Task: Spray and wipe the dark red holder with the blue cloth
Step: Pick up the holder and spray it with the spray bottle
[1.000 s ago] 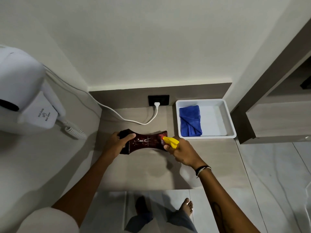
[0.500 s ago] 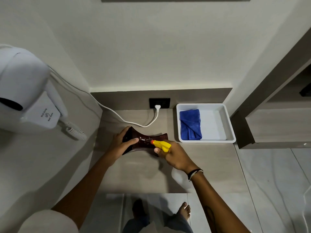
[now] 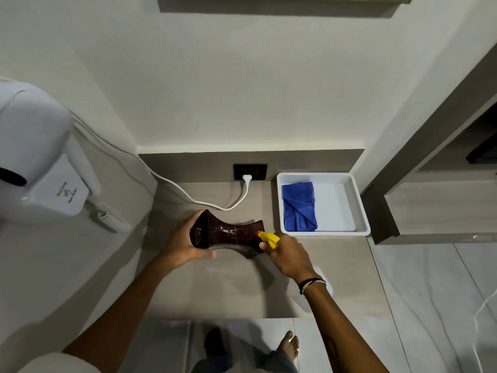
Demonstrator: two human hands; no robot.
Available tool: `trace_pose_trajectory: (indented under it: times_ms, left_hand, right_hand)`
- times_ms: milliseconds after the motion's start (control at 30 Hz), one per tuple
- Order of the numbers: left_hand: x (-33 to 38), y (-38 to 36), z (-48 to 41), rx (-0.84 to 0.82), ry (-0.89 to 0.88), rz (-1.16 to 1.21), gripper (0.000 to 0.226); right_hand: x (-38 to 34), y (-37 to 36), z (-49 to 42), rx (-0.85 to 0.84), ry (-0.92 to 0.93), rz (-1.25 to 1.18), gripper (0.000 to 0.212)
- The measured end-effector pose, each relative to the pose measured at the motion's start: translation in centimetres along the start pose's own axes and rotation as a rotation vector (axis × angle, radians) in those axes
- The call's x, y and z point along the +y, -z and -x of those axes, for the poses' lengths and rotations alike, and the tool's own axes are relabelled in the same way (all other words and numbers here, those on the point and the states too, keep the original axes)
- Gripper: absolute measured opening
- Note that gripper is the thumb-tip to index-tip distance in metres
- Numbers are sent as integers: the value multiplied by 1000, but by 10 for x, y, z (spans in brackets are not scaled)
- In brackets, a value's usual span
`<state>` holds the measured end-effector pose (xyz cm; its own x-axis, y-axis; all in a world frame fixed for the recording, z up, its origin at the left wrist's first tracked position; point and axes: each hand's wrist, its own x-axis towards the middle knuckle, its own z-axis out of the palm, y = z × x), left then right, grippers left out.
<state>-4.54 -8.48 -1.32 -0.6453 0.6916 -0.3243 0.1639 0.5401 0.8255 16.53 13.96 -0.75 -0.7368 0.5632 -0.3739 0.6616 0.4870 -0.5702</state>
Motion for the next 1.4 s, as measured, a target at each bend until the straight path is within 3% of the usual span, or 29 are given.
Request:
trace_pose_trajectory:
  times_ms: [133, 267, 467, 633, 867, 967, 1233, 1300, 1400]
  left_hand:
    - [3, 3, -4, 62, -96, -88, 91]
    - [8, 4, -4, 122, 112, 39, 67]
    - [9, 0, -5, 201, 417, 251, 72]
    - [4, -1, -6, 189, 497, 318, 64]
    - [3, -1, -6, 123, 368, 327, 80]
    - [-1, -5, -5, 73, 305, 279, 104]
    - [-7, -7, -4, 45, 165, 50, 141]
    - [-6, -7, -6, 63, 128, 50, 131]
    - [-2, -5, -9, 102, 109, -23, 92]
  right_hand:
    - [-3, 3, 2, 1, -3, -154, 45]
    - [-7, 4, 10, -25, 95, -233, 31]
    - [-28, -6, 28, -91, 268, -136, 33]
    - [-42, -12, 29, -109, 270, -63, 32]
    - [-24, -12, 20, -18, 112, 27, 36]
    - [-13, -7, 15, 6, 60, 19, 36]
    - [4, -1, 13, -4, 38, -21, 33]
    - [4, -1, 15, -22, 59, -30, 32]
    - [-3, 0, 19, -71, 125, -85, 34]
